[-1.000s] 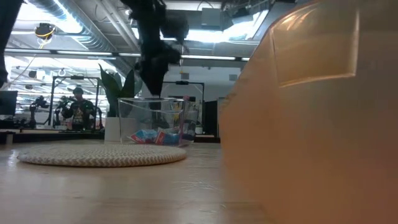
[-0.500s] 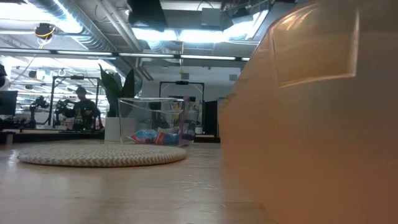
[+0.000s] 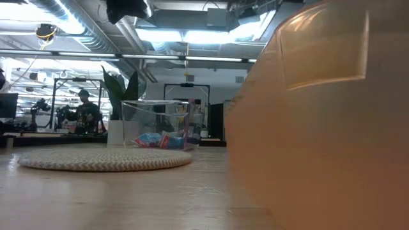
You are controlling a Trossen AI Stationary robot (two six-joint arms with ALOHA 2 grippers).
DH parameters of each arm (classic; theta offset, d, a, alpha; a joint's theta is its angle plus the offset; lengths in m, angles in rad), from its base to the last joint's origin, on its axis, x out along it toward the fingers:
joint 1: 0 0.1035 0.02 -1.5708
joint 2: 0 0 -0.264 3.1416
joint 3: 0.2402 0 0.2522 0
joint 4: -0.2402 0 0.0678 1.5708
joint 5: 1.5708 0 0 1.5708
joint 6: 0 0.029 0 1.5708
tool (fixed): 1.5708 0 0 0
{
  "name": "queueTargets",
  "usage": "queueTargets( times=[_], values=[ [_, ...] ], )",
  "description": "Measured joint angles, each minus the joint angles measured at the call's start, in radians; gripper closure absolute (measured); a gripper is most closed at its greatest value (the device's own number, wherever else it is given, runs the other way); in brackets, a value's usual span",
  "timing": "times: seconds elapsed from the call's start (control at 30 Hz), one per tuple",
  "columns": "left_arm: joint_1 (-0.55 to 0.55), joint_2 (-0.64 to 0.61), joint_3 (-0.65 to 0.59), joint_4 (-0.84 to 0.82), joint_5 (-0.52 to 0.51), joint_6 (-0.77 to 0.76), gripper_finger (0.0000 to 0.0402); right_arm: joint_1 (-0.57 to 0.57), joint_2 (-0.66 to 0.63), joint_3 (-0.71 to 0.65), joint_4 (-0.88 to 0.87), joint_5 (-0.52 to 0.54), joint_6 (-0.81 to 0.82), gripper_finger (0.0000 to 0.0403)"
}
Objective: Pick and place Granola Bars by type
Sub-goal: Put the blue granola bar into the red bin
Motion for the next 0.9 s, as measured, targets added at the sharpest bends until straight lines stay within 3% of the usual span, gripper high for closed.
queueTargets(
  times=[0.17, 0.33, 0.57, 0.7, 0.9],
  values=[
    [0.037, -0.166, -0.176, 0.145, 0.149, 0.033, 0.0290, 0.000, 0.018, 0.000, 0.027, 0.078, 0.020, 0.0162],
    [0.121, -0.344, -0.318, 0.176, 0.160, 0.023, 0.0292, 0.000, 0.061, 0.000, 0.049, 0.201, 0.018, 0.0162],
    [0.177, -0.572, -0.552, 0.367, 0.206, -0.073, 0.0298, 0.000, 0.135, 0.000, 0.091, 0.214, 0.019, 0.0162],
    [0.177, -0.643, -0.711, 0.565, 0.204, -0.132, 0.0303, 0.000, 0.170, 0.000, 0.091, 0.214, 0.020, 0.0162],
    [0.177, -0.651, -0.915, 0.871, 0.198, -0.216, 0.0313, 0.000, 0.212, 0.000, 0.109, 0.192, 0.015, 0.0162]
  ],
)
